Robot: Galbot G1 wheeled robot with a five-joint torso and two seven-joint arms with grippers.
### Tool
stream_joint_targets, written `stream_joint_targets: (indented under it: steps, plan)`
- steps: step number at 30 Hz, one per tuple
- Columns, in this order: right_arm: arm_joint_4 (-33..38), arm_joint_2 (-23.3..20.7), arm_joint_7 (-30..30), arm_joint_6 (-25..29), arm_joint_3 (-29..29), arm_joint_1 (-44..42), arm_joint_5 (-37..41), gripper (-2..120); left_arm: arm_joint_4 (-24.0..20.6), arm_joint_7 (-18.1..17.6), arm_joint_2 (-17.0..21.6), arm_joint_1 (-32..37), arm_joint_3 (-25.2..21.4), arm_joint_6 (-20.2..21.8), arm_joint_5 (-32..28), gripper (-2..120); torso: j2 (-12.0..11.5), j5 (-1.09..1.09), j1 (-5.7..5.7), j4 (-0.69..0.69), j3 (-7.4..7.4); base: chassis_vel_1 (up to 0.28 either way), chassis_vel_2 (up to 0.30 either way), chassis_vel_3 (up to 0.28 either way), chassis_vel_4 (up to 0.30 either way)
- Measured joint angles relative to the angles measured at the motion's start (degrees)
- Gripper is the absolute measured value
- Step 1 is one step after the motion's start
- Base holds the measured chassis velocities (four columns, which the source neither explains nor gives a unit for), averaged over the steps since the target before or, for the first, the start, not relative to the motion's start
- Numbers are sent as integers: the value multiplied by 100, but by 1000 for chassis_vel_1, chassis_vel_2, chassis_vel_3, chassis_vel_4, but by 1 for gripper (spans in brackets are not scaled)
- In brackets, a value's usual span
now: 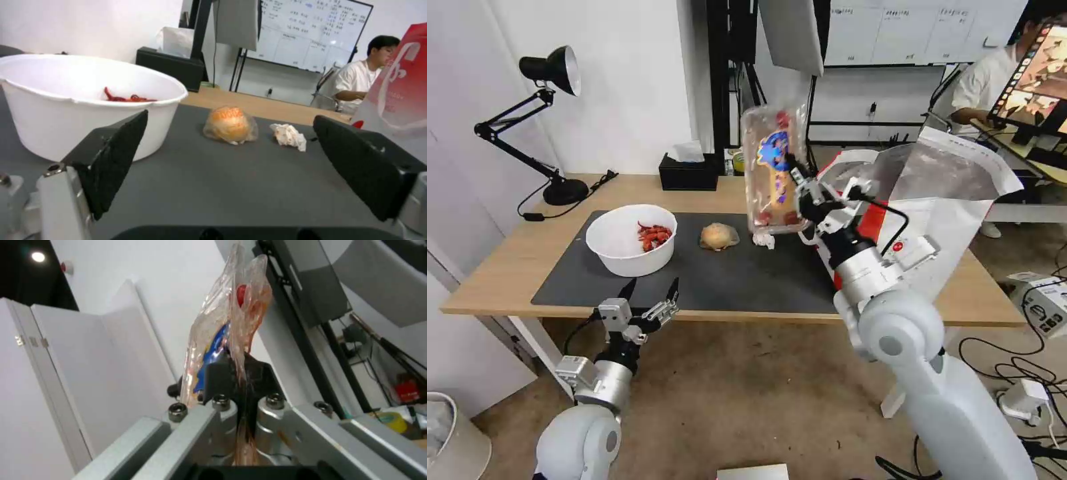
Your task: Pick up the trash from the table and place it into the takeout bag.
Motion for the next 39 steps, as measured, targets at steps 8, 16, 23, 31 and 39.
stream_joint_targets:
  steps: [8, 16, 23, 31, 39]
  plan:
    - [110, -107, 464, 28, 632, 24, 320, 0, -143, 1, -14, 110, 10, 0, 11, 100, 0, 1, 0, 0, 0, 0, 0, 0, 0]
    - [95, -121, 807, 112, 784, 104, 370, 0, -179, 3, -7, 135, 2, -8, 14, 100, 0, 1, 0, 0, 0, 0, 0, 0, 0]
    - [14, -80, 1180, 121, 834, 230, 387, 0, -190, 5, -7, 151, -5, -17, 15, 100, 0, 1, 0, 0, 0, 0, 0, 0, 0]
    - [-146, -52, 1604, 124, 916, 424, 402, 0, -182, 9, -21, 154, 2, -24, 15, 100, 0, 0, 0, 0, 0, 0, 0, 0, 0]
    - [-317, -14, 2095, 128, 978, 594, 392, 0, -133, 11, -28, 144, 4, -32, 18, 100, 0, 0, 0, 0, 0, 0, 0, 0, 0]
